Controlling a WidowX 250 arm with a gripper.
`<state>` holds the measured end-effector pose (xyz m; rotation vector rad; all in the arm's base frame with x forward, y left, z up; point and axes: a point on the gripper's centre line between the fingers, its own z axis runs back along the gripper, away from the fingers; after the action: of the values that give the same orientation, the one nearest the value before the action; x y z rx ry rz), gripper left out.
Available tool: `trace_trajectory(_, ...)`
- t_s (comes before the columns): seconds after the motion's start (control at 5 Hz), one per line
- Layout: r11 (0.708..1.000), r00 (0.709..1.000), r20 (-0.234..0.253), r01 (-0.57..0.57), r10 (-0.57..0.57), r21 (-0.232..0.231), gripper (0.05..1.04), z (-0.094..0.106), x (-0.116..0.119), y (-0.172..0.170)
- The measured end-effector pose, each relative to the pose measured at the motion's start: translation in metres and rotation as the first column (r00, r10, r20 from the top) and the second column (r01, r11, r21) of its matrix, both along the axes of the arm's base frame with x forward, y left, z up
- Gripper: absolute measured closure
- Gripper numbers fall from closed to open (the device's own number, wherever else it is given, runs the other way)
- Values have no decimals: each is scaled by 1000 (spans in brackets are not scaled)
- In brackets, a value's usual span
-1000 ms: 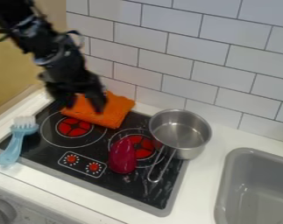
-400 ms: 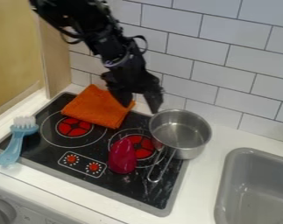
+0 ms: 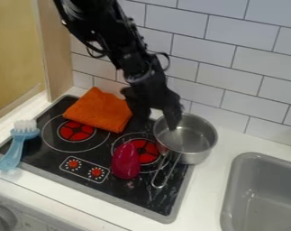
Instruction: Put the silver pot on the orange cloth
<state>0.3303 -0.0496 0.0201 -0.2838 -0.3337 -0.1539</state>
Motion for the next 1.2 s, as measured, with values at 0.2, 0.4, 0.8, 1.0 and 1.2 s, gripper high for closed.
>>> trace_trajectory(0.2,1000,1000,-30,11,-11,9,147,-12,-3,-3)
trace_trajectory(0.4,1000,1000,-23,-11,11,23,463,-13,-1,0)
trace_trajectory(0.8,1000,1000,-23,1,0,30,956,-14,-2,1)
trace_trajectory(1.0,1000,999,-39,-12,13,27,1019,-15,-8,2)
trace_trajectory(1.2,1000,999,-48,-11,12,7,1020,-12,-17,4)
